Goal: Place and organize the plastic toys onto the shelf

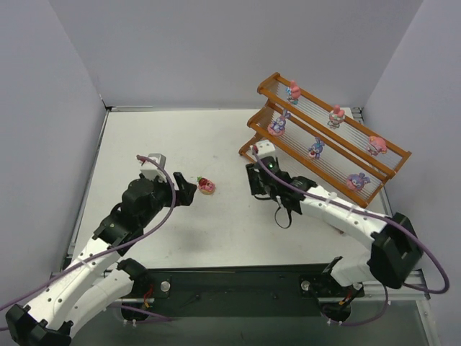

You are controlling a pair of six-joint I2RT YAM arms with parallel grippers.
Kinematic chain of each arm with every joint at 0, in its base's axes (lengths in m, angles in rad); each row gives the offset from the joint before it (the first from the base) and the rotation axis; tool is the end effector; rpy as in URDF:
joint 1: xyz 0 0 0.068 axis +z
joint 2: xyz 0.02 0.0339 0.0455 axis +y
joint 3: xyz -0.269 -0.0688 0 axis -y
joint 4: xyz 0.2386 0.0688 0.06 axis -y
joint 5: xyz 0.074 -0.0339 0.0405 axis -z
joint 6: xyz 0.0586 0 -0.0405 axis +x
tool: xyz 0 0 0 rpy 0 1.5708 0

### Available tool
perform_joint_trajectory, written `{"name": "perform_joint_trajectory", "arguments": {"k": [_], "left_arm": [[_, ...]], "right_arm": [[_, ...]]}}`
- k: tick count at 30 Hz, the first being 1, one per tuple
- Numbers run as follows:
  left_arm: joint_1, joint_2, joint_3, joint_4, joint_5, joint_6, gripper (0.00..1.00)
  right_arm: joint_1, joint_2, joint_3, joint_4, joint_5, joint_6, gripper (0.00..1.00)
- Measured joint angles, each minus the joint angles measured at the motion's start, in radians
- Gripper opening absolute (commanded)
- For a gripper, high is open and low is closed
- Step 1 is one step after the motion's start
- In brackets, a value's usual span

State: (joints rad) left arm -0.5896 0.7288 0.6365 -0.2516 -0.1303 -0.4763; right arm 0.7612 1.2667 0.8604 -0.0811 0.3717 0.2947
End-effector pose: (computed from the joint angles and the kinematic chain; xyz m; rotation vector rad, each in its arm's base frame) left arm 0.1595 -0.0975 0.2859 0.0210 1.9566 -0.5894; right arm 0.2290 0.1887 0.2707 -0.2447 2.0192 0.2844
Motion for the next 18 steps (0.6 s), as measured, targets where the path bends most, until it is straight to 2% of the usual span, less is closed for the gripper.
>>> {"name": "perform_joint_trajectory", "arguments": {"k": [8, 12, 18], "left_arm": [[0.023, -0.053, 0.103, -0.101, -0.107, -0.014, 0.93], [0.029, -0.056, 0.143, -0.149, -0.132, -0.017, 0.93], [0.03, -0.058, 0.154, -0.189, -0.147, -0.021, 0.93]], "right_arm": [[0.038, 0.433, 0.332, 0.104, -0.378, -0.175, 0.44], [0.053, 0.581, 0.438, 0.148, -0.471, -0.208, 0.46], [0.078, 0.708, 0.519, 0.167, -0.534, -0.214, 0.5]]}}
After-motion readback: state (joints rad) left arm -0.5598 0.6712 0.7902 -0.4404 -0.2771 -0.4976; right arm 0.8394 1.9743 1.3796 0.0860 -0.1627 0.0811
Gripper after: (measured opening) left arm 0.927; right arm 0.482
